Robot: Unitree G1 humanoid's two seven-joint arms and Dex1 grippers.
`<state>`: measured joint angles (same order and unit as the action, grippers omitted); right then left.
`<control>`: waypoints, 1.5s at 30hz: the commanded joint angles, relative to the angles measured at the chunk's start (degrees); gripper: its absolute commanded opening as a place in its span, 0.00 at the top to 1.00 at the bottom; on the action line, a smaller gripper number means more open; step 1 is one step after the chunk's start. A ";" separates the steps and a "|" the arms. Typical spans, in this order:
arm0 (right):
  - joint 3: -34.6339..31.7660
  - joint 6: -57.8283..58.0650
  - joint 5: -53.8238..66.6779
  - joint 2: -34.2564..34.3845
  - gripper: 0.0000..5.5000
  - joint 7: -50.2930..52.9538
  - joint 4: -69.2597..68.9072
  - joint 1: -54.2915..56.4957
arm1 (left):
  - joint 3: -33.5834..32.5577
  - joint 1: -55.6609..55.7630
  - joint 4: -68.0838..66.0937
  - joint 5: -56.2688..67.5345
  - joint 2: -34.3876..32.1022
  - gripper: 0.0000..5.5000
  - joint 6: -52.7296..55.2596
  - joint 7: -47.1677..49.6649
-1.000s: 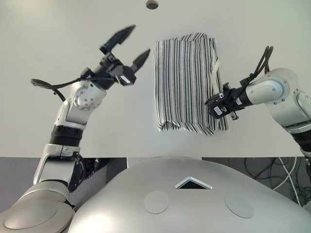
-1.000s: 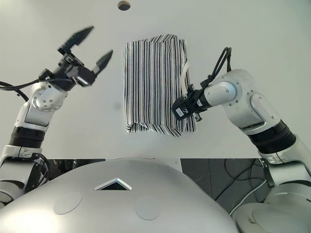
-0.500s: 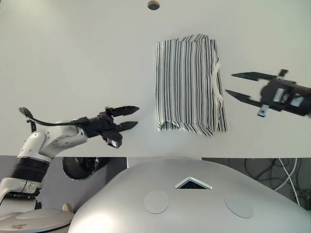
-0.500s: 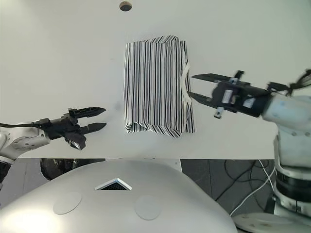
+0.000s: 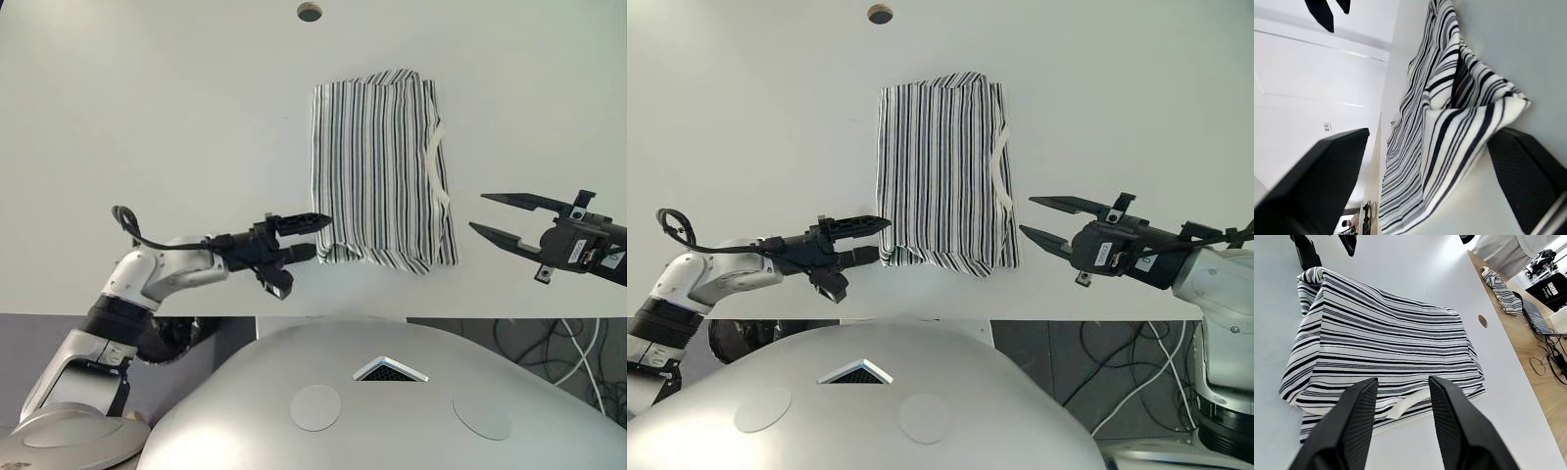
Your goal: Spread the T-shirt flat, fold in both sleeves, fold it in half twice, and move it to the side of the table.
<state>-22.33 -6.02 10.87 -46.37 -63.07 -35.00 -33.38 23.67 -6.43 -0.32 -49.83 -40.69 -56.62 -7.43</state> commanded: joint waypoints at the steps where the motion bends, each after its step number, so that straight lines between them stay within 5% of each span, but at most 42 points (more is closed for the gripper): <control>1: 0.69 -0.38 -0.91 -1.09 0.65 0.76 -0.19 0.81 | 5.02 -0.18 -5.06 -6.30 -1.06 0.21 2.90 -4.64; 15: 14.94 -15.87 -34.05 -9.04 0.65 7.77 12.93 -2.60 | 8.90 0.97 -7.44 -1.86 -4.79 0.68 4.36 -8.04; 35: 27.39 -13.88 -38.46 -7.58 0.65 12.62 11.17 7.53 | 9.67 2.67 -7.40 -0.99 -5.46 0.93 4.74 -8.18; 45: 29.45 -14.40 -37.98 -9.73 0.68 12.05 11.00 7.58 | 9.67 2.84 -7.13 -0.61 -5.41 0.95 5.08 -8.53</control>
<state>6.17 -20.59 -26.72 -54.40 -49.44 -25.26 -24.68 30.48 -0.69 -2.16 -44.93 -43.76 -55.61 -10.36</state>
